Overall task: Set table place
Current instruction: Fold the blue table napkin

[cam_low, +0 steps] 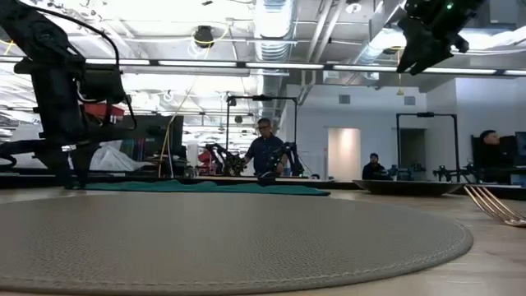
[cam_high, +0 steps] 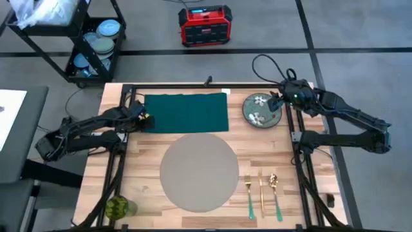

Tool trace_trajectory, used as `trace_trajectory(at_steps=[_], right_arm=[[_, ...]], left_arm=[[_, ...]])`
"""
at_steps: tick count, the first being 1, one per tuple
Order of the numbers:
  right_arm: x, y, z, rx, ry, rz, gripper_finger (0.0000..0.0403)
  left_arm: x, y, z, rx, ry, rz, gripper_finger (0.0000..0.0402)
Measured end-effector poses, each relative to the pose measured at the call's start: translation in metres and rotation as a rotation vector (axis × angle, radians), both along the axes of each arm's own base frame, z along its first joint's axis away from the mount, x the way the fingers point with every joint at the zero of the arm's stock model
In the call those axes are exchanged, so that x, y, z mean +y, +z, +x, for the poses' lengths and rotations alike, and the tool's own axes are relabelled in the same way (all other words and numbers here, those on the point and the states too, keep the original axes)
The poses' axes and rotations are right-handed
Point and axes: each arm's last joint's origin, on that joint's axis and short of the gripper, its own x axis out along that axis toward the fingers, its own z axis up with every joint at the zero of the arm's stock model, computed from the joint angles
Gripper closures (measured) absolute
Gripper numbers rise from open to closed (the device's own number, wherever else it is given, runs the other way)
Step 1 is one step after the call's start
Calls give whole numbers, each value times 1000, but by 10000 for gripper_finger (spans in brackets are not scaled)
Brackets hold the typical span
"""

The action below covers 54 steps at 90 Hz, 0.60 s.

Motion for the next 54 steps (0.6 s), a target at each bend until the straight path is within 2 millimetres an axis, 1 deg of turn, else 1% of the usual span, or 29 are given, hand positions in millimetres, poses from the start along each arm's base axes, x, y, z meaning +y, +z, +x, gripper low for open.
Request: trace_trajectory(at_steps=[3, 6, 24, 42, 54], right_arm=[[0, 0, 0, 0, 0, 0, 188], [0, 0, 0, 0, 0, 0, 188], [0, 0, 0, 1, 3, -3, 188], [0, 0, 0, 3, 4, -4, 188], [0, 0, 0, 5, 4, -3, 188]], left_arm=[[0, 0, 0, 2, -7, 3, 385], [0, 0, 0, 4, -12, 5, 392], [0, 1, 0, -4, 4, 5, 400], [2, 19, 3, -32, 3, 8, 401], [6, 37, 7, -46, -5, 27, 401]])
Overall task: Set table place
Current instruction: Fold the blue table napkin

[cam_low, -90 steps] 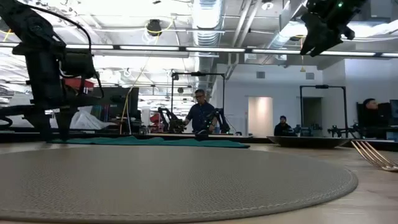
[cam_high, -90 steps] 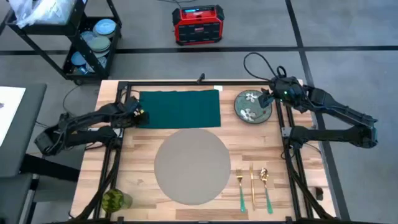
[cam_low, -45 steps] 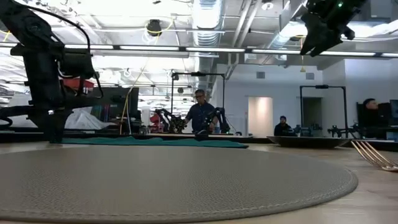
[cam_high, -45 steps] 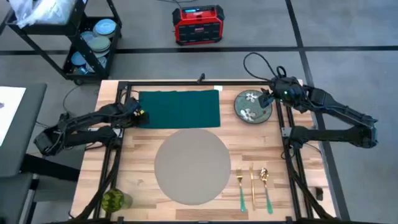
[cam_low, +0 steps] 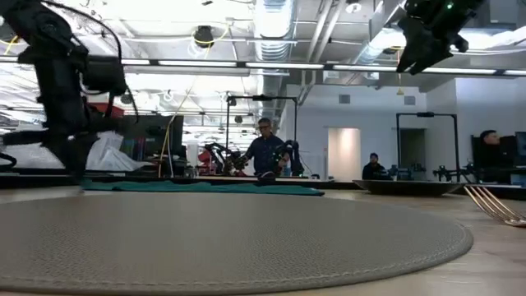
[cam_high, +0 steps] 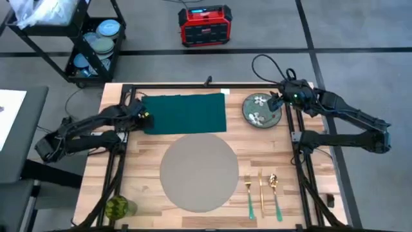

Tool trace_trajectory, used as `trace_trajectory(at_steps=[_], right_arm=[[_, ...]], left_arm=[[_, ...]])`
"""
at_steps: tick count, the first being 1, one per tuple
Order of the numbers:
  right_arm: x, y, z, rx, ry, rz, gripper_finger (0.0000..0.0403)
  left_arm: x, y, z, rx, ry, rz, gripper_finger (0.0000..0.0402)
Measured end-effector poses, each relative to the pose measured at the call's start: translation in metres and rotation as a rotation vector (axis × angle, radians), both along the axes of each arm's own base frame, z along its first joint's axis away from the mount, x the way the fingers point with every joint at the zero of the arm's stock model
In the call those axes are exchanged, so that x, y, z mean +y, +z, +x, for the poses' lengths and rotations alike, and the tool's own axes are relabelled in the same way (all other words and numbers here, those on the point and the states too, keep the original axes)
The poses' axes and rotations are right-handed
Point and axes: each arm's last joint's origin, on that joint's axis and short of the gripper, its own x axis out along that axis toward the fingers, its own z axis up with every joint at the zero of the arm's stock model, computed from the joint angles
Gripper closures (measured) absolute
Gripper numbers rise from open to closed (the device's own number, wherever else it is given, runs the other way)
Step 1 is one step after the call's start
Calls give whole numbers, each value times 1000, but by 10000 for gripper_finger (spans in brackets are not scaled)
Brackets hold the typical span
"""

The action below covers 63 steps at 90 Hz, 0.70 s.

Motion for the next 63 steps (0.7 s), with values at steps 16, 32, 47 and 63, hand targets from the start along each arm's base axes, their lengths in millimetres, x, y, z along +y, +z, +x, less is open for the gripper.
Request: trace_trajectory(at_steps=[16, 32, 47, 63], right_arm=[[0, 0, 0, 5, 1, 1, 188], [0, 0, 0, 18, 10, -4, 188], [0, -1, 0, 27, 15, -6, 188], [0, -1, -1, 27, 14, -6, 188]], left_arm=[[3, 18, 2, 16, -6, 25, 401], [5, 34, 2, 40, 3, 47, 401], [10, 50, 7, 3, 13, 101, 401], [15, 57, 14, -70, -6, 114, 401]])
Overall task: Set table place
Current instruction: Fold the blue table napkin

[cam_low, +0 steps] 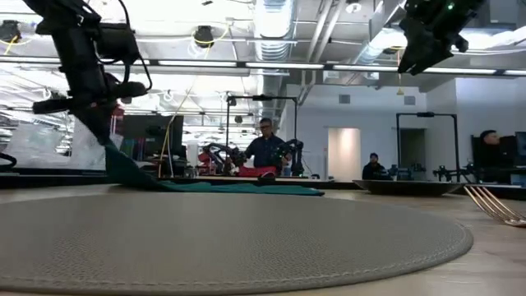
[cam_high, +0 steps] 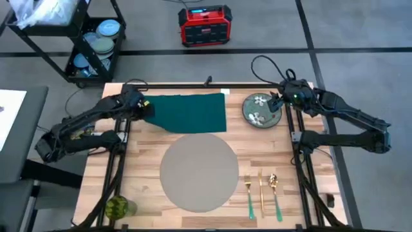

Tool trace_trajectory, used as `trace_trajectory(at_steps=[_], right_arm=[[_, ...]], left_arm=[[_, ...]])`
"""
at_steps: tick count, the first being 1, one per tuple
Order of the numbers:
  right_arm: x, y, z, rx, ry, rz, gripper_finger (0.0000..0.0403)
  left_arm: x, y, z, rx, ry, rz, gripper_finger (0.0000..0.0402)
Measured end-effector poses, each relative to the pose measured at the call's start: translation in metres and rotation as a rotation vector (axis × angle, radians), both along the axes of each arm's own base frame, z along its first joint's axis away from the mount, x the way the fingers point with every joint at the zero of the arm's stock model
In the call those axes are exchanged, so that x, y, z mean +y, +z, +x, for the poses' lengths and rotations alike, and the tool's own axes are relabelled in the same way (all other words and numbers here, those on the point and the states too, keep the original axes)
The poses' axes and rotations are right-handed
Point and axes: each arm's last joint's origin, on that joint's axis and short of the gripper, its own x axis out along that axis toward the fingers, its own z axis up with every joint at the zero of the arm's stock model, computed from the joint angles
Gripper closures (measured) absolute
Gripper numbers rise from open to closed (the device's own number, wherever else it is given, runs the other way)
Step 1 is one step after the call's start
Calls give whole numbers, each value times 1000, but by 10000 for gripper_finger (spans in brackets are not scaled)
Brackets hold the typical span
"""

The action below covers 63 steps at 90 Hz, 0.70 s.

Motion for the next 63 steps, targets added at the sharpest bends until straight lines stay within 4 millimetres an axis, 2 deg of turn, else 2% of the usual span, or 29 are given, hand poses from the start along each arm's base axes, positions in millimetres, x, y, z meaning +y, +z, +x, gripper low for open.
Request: trace_trajectory(at_steps=[25, 37, 63], right_arm=[[0, 0, 0, -1, 0, 0, 188], [0, 0, 0, 0, 0, 0, 188], [0, 0, 0, -2, 0, 0, 188]], left_arm=[[8, -1, 28, -107, -102, -12, 401], [4, 8, 22, 84, -119, -80, 401], [-3, 49, 2, 389, -85, -61, 402]])
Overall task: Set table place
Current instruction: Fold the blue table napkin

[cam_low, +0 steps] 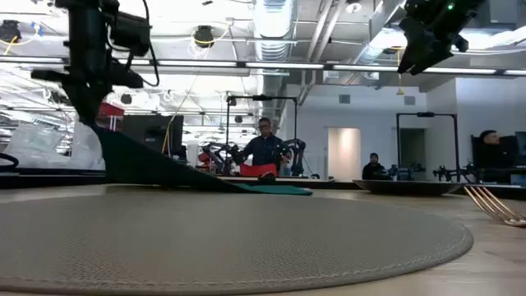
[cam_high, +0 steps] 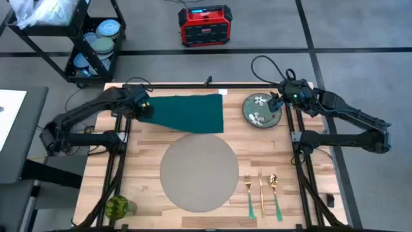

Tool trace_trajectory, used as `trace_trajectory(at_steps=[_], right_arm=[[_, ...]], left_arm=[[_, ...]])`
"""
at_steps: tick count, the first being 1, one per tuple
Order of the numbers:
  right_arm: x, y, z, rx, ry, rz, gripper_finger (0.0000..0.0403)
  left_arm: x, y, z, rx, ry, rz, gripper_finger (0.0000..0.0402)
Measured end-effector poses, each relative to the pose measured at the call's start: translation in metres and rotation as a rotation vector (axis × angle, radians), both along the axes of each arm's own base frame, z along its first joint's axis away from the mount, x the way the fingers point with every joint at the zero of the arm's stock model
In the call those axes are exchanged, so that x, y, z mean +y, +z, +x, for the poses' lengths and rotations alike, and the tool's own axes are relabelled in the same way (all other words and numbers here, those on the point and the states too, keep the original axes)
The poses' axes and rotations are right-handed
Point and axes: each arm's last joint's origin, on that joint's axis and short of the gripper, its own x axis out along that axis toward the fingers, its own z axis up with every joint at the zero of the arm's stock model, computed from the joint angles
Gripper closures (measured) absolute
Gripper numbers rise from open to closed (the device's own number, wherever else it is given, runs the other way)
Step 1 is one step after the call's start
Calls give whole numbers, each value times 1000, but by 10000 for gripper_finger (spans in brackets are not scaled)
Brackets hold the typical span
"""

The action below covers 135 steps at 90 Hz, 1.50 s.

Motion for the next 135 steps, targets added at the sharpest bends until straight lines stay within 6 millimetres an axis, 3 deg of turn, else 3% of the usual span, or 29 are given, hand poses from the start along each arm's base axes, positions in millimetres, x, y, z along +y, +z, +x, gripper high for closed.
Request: trace_trajectory(at_steps=[19, 35, 63, 87, 107, 118, 135], right_arm=[[0, 0, 0, 1, 0, 1, 188], [0, 0, 0, 0, 0, 1, 188], [0, 0, 0, 1, 0, 1, 188], [0, 0, 0, -1, -2, 2, 188], [0, 0, 0, 0, -1, 2, 188], [0, 0, 0, 0, -1, 2, 188], [0, 0, 0, 0, -1, 2, 188]], left_arm=[[3, 6, -12, 77, 13, -21, 402], [10, 6, -6, -25, -4, -7, 402], [15, -7, 38, -220, -138, -70, 402], [4, -20, 91, -369, -228, -68, 402], [-9, -28, 120, -453, -256, -78, 402], [-12, -25, 130, -512, -258, -62, 402], [-6, -4, 136, -567, -243, 22, 402]])
